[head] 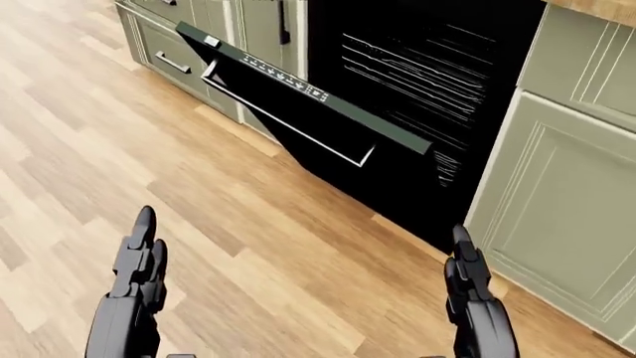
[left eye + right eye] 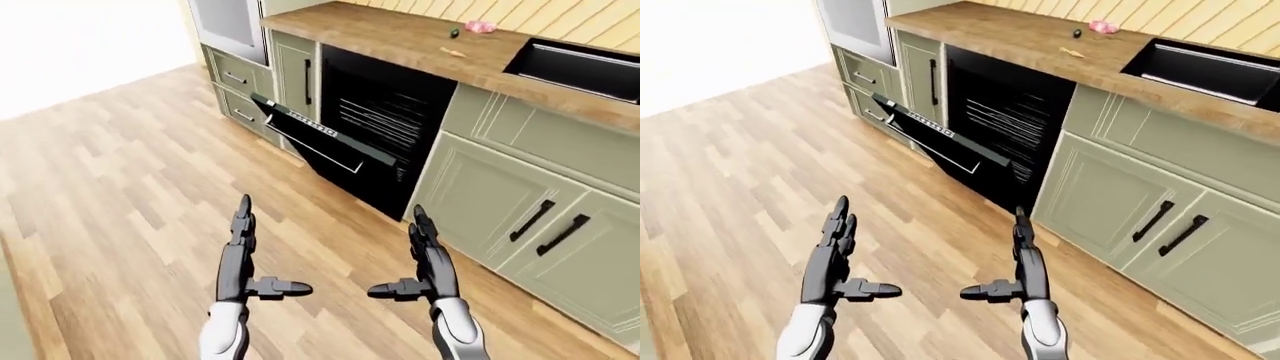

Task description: Close the dishwasher door

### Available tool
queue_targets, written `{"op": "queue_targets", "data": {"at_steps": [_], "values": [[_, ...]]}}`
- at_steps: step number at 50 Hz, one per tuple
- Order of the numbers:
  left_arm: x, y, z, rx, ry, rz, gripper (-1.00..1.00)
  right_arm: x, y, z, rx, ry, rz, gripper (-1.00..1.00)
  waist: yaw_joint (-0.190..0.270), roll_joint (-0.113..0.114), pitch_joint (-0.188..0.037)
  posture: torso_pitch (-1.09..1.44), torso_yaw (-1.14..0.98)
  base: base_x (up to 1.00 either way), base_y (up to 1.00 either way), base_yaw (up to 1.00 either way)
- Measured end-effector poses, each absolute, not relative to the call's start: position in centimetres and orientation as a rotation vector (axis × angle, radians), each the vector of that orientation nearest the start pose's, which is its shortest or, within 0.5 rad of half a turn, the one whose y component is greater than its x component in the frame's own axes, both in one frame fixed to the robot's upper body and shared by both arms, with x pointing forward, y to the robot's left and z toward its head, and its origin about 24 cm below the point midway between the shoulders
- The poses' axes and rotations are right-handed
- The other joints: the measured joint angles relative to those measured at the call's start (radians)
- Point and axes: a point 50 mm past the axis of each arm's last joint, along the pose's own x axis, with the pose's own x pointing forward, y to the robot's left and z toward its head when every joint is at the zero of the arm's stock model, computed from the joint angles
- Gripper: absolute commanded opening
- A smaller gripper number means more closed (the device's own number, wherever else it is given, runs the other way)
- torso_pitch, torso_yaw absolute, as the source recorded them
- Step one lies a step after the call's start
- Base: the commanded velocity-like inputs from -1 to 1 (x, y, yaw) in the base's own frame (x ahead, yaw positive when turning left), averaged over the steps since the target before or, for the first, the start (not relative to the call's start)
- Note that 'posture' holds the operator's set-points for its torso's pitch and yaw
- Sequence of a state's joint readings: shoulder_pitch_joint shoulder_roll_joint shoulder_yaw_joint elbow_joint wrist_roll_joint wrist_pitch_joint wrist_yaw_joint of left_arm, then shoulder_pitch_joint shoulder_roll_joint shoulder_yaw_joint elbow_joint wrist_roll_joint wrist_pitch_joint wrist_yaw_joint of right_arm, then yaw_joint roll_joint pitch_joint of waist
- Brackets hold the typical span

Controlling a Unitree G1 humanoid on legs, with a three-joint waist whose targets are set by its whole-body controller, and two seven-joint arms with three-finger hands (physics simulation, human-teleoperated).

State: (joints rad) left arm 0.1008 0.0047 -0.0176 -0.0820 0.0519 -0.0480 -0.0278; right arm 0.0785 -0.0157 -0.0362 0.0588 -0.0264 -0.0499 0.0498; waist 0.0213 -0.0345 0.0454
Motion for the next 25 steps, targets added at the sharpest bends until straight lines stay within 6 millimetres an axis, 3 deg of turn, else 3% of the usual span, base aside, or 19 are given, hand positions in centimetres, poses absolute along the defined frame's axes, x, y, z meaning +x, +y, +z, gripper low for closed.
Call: {"op": "queue_targets", "data": {"at_steps": [2,7,14,17,21,25], "values": [[23.4,15.1,4.4,0.057,-0.039,-0.016,1.00,23.5,-16.3,1.5,-0.042,0.083,-0.001,1.00,-0.005,-0.040,-0.004,0.00,0.00,0.00,0.00,0.57],[23.3,14.3,4.0,0.043,-0.018,-0.049,1.00,23.2,-17.1,0.9,-0.049,0.115,-0.032,1.00,-0.018,-0.029,-0.010,0.00,0.00,0.00,0.00,0.57],[23.6,14.7,4.4,0.042,-0.041,-0.025,1.00,23.5,-16.8,1.1,-0.046,0.097,-0.018,1.00,-0.021,0.061,-0.001,0.00,0.00,0.00,0.00,0.57],[23.5,14.7,4.4,0.043,-0.043,-0.022,1.00,23.4,-16.8,1.1,-0.046,0.092,-0.019,1.00,-0.019,0.116,-0.011,0.00,0.00,0.00,0.00,0.57],[23.2,15.5,3.8,0.055,-0.010,0.006,1.00,23.2,-16.0,0.8,-0.032,0.115,0.008,1.00,0.014,0.101,-0.017,0.00,0.00,0.00,0.00,0.57],[23.4,15.3,4.3,0.051,-0.032,0.006,1.00,23.3,-16.3,1.1,-0.037,0.101,0.002,1.00,0.013,0.051,-0.013,0.00,0.00,0.00,0.00,0.56]]}}
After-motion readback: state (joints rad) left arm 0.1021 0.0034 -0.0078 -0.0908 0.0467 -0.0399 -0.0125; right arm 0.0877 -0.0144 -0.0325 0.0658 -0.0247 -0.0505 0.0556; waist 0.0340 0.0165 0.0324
